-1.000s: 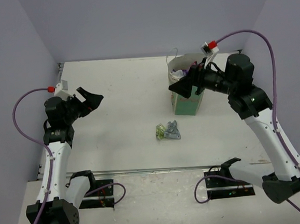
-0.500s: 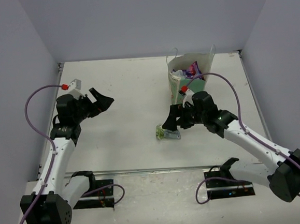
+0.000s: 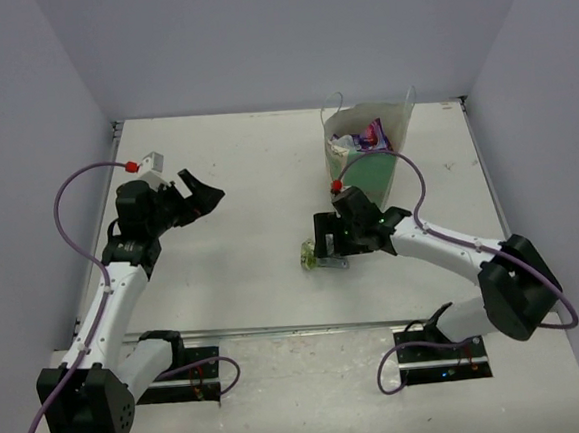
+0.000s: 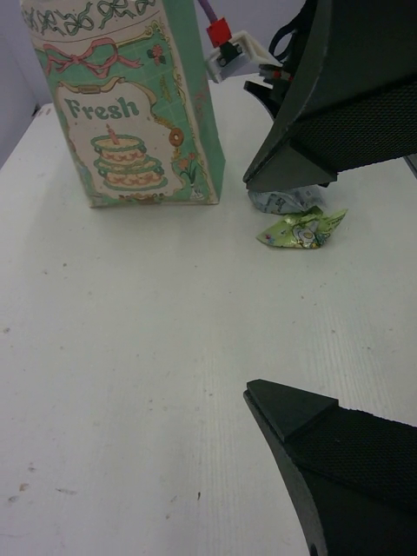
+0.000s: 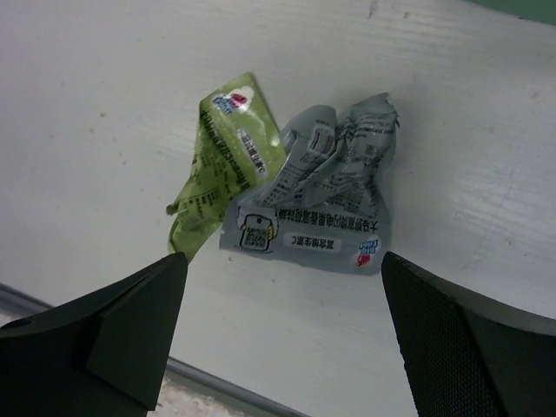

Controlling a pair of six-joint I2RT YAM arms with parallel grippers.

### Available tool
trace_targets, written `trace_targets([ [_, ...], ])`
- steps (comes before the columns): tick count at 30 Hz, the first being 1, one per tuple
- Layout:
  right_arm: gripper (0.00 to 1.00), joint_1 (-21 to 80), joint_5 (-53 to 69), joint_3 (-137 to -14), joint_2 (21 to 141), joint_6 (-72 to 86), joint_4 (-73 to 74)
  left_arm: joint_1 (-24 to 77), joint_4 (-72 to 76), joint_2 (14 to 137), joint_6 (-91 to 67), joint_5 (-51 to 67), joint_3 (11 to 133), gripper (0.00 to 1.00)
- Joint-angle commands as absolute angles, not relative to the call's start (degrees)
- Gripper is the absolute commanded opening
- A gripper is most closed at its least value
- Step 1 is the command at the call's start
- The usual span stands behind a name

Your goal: Place the snacks into the paper bag

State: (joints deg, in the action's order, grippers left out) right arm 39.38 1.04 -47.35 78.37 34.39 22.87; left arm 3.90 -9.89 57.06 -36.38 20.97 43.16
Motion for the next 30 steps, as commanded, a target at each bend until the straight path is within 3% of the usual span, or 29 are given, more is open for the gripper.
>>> trace_targets([
  [1,0.96,39.6,-4.8,-51.2,82.1,38.0,22.2,4.3,-7.3,56.2,-36.0,20.9,42.5,0.96],
  [8,0.99,39.8,-11.2,-52.7,86.9,42.3,22.1,4.2,-7.6,55.5,-34.9,20.7,41.7,0.96],
  [16,0.96,40.6,-8.8,-52.6,92.0,42.6,20.7,4.3,-7.8,56.2,-34.3,20.8,41.7,0.96],
  [19,0.80,40.6,-7.9,-52.6,92.4,41.9,20.3,4.3,-7.8,56.2,-34.0,20.8,41.7,0.96],
  [23,0.49,40.6,-7.1,-51.8,90.7,41.3,20.1,4.3,-7.8,56.1,-34.1,21.0,41.7,0.96],
  [30,0.15,40.7,-5.5,-50.8,86.3,40.3,20.0,4.3,-7.8,55.5,-34.4,21.0,41.6,0.96],
])
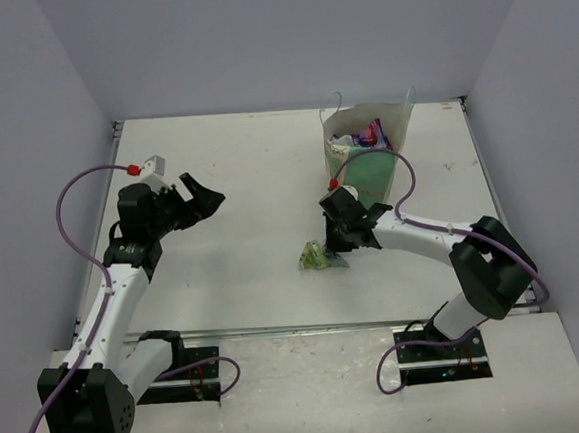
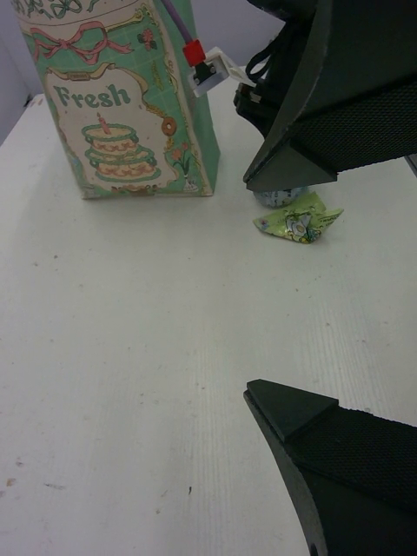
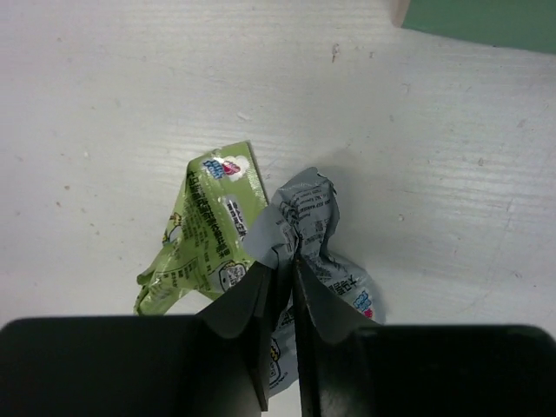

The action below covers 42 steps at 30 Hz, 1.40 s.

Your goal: Place the snacks into the paper bag

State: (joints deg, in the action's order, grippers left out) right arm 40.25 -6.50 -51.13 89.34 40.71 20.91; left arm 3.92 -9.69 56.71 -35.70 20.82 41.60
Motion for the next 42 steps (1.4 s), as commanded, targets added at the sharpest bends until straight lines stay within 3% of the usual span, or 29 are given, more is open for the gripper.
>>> trace_targets([
  [1,0.14,40.7,-5.5,-51.0,85.9,40.1,20.2,4.3,-7.8,55.5,-34.5,21.0,41.6,0.96],
  [7,0.00,40.8,-5.5,-51.6,82.1,39.1,22.0,4.3,-7.9,54.8,-34.5,21.1,41.6,0.96],
  [20,0.00,40.8,-9.0,-65.3,65.4,30.9,30.3,4.3,-8.3,54.1,-34.8,21.2,41.7,0.96],
  [26,0.00,39.6,-18.9,-76.1,62.8,26.3,33.1,4.3,-8.3,53.3,-34.9,21.5,41.7,0.96],
  [31,0.00,27.1,-12.2,-81.6,64.6,25.3,33.2,4.3,-8.9,52.4,-34.9,21.5,41.9,0.96],
  [42,0.00,15.6,-4.0,-97.6,82.0,26.5,32.8,4.4,-8.7,53.6,-35.2,22.1,42.8,0.96],
])
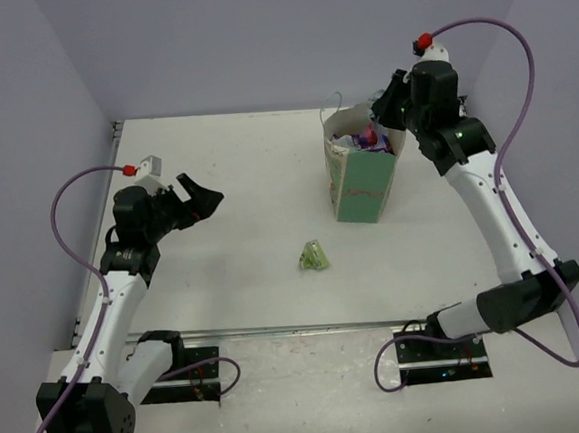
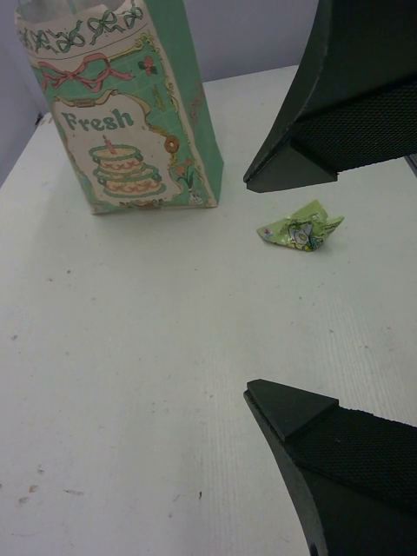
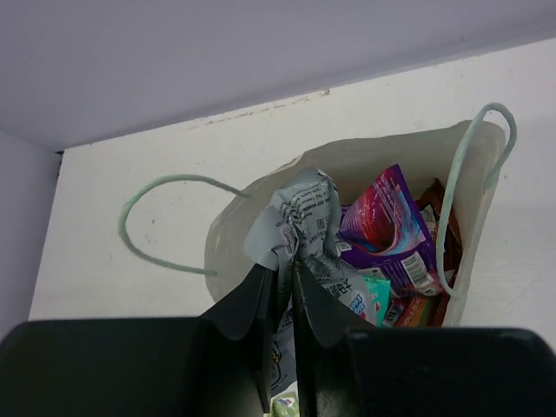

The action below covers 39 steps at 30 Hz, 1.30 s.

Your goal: Place the snacks into the paper bag

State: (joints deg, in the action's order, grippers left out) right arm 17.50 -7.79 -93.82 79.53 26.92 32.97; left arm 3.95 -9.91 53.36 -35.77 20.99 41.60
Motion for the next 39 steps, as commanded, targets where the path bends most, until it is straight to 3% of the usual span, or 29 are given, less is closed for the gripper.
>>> trace_targets([
  [1,0.00,15.2,-3.4,-98.3,83.8,26.6,32.4,4.4,-8.7,53.5,-35.1,22.1,42.9,0.96],
  [5,0.04,14.0,-1.2,-101.4,87.3,26.3,30.7,4.4,-8.8,53.3,-35.1,21.8,42.8,0.96],
  [6,0.26,13.8,-0.7,-102.1,88.0,25.8,30.7,4.4,-8.8,53.2,-35.0,21.9,42.6,0.96],
  [7,0.41,13.8,-0.4,-102.8,88.3,25.2,30.7,4.4,-8.9,53.2,-35.0,21.9,42.6,0.96],
  [8,0.69,13.8,1.2,-103.7,88.8,25.1,30.7,4.4,-8.9,53.2,-34.7,21.7,42.6,0.96],
  [9,0.76,13.8,1.3,-104.0,88.9,25.3,30.7,4.4,-9.1,53.3,-34.6,21.6,42.8,0.96],
  [16,0.85,13.8,0.1,-102.1,83.9,24.2,28.8,4.4,-12.4,53.8,-32.1,21.1,46.5,0.98],
  [22,0.89,15.5,6.3,-84.5,69.8,25.0,21.1,4.4,-17.4,54.0,-27.1,18.0,49.2,0.98],
  [26,0.94,24.9,5.6,-73.1,61.7,23.8,16.5,4.4,-20.0,52.7,-25.1,12.8,51.1,1.00],
  [30,0.96,32.2,5.9,-67.0,60.7,23.1,18.8,4.5,-22.4,51.9,-23.1,9.1,52.9,1.00],
  [39,0.99,36.0,12.1,-53.5,64.6,23.2,15.6,4.5,-25.8,48.3,-20.3,2.6,53.2,1.00],
])
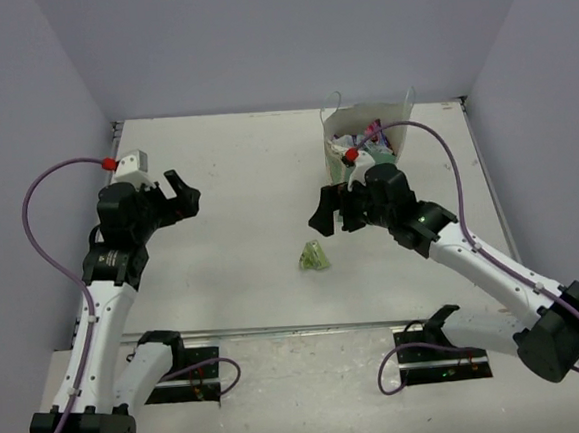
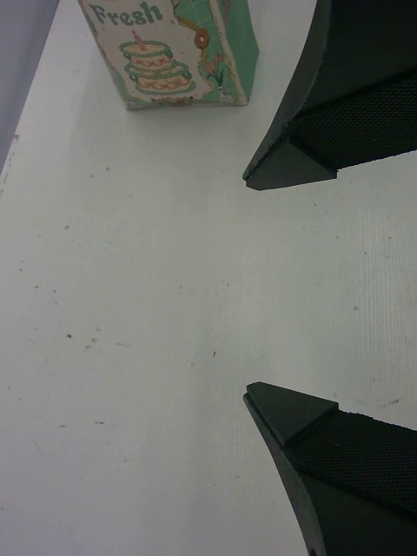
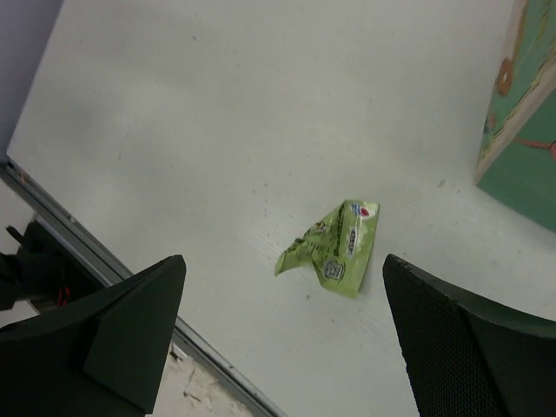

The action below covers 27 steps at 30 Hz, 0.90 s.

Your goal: Place the snacks into the paper bag

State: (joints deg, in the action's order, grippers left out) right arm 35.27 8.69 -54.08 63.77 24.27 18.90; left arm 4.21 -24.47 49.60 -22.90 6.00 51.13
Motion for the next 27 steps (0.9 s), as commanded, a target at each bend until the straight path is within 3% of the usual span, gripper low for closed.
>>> trace_targets([
  [1,0.99,36.1,12.6,-52.6,65.3,23.3,15.3,4.5,-25.8,48.3,-20.2,1.8,52.5,1.00],
  [9,0.99,36.9,17.8,-52.6,74.6,22.1,14.9,4.5,-24.6,50.4,-18.5,0.4,50.0,1.00],
  [27,0.99,38.0,16.0,-54.6,80.6,21.3,14.6,4.4,-20.8,54.6,-17.8,12.6,47.4,1.00],
])
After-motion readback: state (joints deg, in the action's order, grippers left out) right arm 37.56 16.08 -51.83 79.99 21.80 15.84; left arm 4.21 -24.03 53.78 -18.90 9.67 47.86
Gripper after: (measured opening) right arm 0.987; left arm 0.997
